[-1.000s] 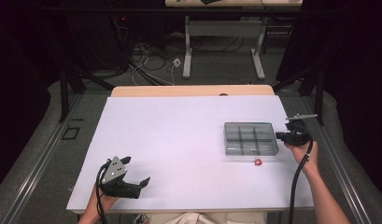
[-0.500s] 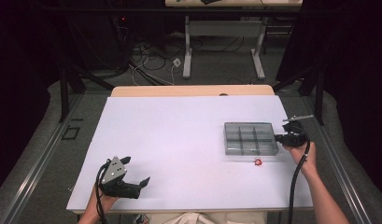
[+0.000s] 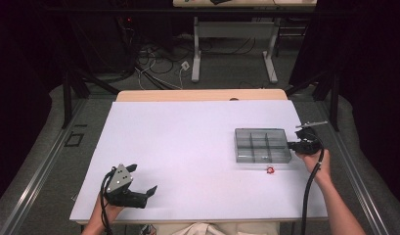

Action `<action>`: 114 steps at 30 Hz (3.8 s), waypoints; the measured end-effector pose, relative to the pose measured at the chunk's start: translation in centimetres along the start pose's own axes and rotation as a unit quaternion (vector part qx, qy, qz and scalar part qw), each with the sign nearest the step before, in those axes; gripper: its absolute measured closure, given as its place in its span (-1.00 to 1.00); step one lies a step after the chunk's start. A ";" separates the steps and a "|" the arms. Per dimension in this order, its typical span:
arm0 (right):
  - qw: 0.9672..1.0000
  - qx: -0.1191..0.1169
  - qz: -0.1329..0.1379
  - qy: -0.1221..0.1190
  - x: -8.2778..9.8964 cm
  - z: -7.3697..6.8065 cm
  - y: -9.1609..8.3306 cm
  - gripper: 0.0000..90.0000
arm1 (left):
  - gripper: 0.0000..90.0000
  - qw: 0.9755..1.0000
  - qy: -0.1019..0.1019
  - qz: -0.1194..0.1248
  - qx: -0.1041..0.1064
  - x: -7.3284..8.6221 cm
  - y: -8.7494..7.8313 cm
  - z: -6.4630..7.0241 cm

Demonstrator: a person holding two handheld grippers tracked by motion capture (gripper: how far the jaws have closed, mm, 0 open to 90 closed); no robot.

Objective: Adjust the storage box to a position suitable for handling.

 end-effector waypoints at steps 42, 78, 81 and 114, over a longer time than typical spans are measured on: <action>0.999 -0.029 0.002 -0.027 -0.5 -3.6 0.7 1.00 | -1.00 1.000 -0.001 0.002 0.000 0.0 0.0 -0.1; 0.995 -0.064 0.011 -0.076 -1.1 -8.6 0.7 1.00 | -1.00 1.000 0.001 0.004 -0.002 0.0 0.0 -0.1; 0.995 -0.066 0.010 -0.080 -1.1 -9.1 0.7 1.00 | -1.00 1.000 0.001 0.004 -0.002 0.0 0.0 -0.1; 0.994 -0.076 -0.010 -0.073 -1.7 -12.5 0.9 1.00 | -1.00 1.000 -0.002 0.008 -0.004 -0.1 0.0 0.0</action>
Point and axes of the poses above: each handheld gripper's, and its own axes: y roughly forward along the jaws, x roughly out of its underside, z roughly to its right, the point moved 5 cm from there along y, roughly forward along the jaws, and after that the axes turned 5 degrees about x, right-handed, at the moved point
